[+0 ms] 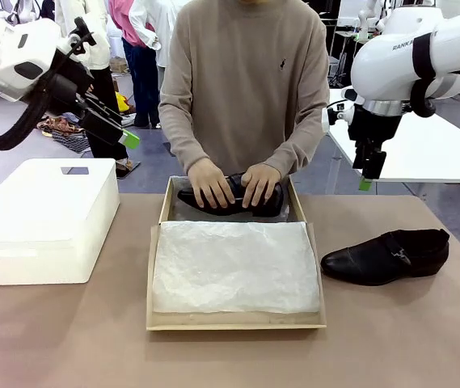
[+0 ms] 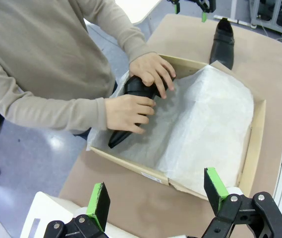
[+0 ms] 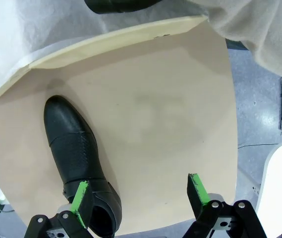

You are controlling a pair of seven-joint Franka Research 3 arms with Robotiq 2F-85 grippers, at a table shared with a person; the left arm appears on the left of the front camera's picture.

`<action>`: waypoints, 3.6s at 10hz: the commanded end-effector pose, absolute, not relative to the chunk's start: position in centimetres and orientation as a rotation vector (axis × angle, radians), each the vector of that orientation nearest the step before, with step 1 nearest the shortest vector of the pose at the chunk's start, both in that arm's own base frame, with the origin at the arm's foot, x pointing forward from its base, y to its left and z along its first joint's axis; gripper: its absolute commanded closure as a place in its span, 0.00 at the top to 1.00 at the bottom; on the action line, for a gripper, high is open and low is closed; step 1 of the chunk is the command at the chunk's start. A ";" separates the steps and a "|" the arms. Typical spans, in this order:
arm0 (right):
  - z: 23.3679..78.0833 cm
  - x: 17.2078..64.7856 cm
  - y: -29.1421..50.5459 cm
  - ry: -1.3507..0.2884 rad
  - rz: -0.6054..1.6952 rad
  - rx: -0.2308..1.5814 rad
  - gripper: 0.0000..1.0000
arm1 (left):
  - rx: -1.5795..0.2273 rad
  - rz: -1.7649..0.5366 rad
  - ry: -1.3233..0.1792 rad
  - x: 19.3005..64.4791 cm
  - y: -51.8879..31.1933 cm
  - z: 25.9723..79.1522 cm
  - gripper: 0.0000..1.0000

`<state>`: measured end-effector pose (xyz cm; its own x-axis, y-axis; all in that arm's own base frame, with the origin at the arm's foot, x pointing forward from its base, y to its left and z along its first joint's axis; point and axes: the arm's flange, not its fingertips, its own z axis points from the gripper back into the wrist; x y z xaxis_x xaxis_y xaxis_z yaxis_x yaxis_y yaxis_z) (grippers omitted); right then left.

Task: Pack the shoes into the box.
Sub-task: Place the other shoe of the Shoes into the Shoes Box.

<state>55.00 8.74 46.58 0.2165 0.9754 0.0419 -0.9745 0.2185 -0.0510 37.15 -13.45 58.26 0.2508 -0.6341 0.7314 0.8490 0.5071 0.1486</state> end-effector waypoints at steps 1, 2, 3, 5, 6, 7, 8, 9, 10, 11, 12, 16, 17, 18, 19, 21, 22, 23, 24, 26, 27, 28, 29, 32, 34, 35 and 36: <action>45.9 53.8 5.9 -0.049 1.376 -0.049 1.00 | -0.324 -1.043 -0.840 37.3 -13.3 58.1 1.00; 45.6 53.2 4.7 -0.045 1.365 -0.050 1.00 | -0.324 -1.043 -0.840 37.3 -13.3 58.1 1.00; 45.3 52.6 3.5 -0.046 1.359 -0.046 1.00 | -0.324 -1.043 -0.840 37.3 -13.3 58.1 1.00; 44.5 51.9 1.6 -0.043 1.353 -0.040 1.00 | -0.324 -1.043 -0.840 37.3 -13.3 58.1 1.00; 44.0 51.5 0.7 -0.043 1.347 -0.039 1.00 | -0.324 -1.043 -0.840 37.3 -13.3 58.1 1.00; 43.4 51.3 0.0 -0.043 1.348 -0.038 1.00 | -0.324 -1.043 -0.840 37.3 -13.3 58.1 1.00; 42.8 51.2 -0.5 -0.043 1.358 -0.040 1.00 | -0.324 -1.043 -0.840 37.3 -13.3 58.1 1.00; 42.3 51.2 -1.0 -0.044 1.372 -0.037 1.00 | -0.324 -1.043 -0.840 37.3 -13.3 58.1 1.00; 41.9 51.2 -1.3 -0.042 1.376 -0.030 1.00 | -0.324 -1.043 -0.840 37.3 -13.3 58.1 1.00; 41.7 51.1 -1.4 -0.039 1.378 -0.030 1.00 | -0.324 -1.043 -0.840 37.3 -13.3 58.1 1.00; 41.8 51.2 -1.4 -0.035 1.377 -0.027 1.00 | -0.324 -1.043 -0.840 37.3 -13.3 58.1 1.00; 42.0 51.4 -0.7 -0.023 1.347 -0.009 1.00 | -0.324 -1.043 -0.840 37.3 -13.3 58.1 1.00; 42.0 51.4 -0.7 -0.023 1.347 -0.009 1.00 | -0.324 -1.043 -0.840 37.3 -13.3 58.1 1.00; 42.0 51.4 -0.7 -0.023 1.347 -0.009 1.00 | -0.324 -1.043 -0.840 37.3 -13.3 58.1 1.00; 42.0 51.4 -0.6 -0.022 1.348 -0.008 1.00 | -0.324 -1.043 -0.840 37.3 -13.3 58.1 1.00; 41.5 51.1 -1.5 -0.015 1.335 -0.002 1.00 | -0.324 -1.043 -0.840 37.3 -13.3 58.1 1.00; 40.9 51.0 -2.1 -0.012 1.333 0.003 1.00 | -0.324 -1.043 -0.840 37.3 -13.3 58.1 1.00; 40.3 51.0 -2.6 -0.007 1.334 0.007 1.00 | -0.324 -1.043 -0.840 37.3 -13.3 58.1 1.00; 39.8 50.9 -3.0 -0.007 1.345 0.012 1.00 | -0.324 -1.043 -0.840 37.3 -13.3 58.1 1.00; 38.8 51.0 -3.5 -0.013 1.349 0.021 1.00 | -0.324 -1.043 -0.840 37.3 -13.3 58.1 1.00; 38.4 51.0 -3.6 -0.018 1.358 0.023 1.00 | -0.324 -1.043 -0.840 37.3 -13.3 58.1 1.00; 37.9 51.1 -3.6 -0.017 1.367 0.026 1.00 | -0.324 -1.043 -0.840 37.3 -13.3 58.1 1.00; 37.5 51.3 -3.6 -0.015 1.377 0.028 1.00 | -0.324 -1.043 -0.840 37.3 -13.3 58.1 1.00; 36.5 51.7 -3.6 -0.019 1.397 0.039 1.00 | -0.324 -1.043 -0.840 37.3 -13.3 58.1 1.00; 36.0 51.8 -3.6 -0.038 1.403 0.047 1.00 | -0.324 -1.043 -0.840 37.3 -13.3 58.1 1.00; 35.7 51.8 -3.6 -0.049 1.410 0.043 1.00 | -0.324 -1.043 -0.840 37.3 -13.3 58.1 1.00; 35.4 51.9 -3.6 -0.062 1.415 0.044 1.00 | -0.324 -1.043 -0.840 37.3 -13.3 58.1 1.00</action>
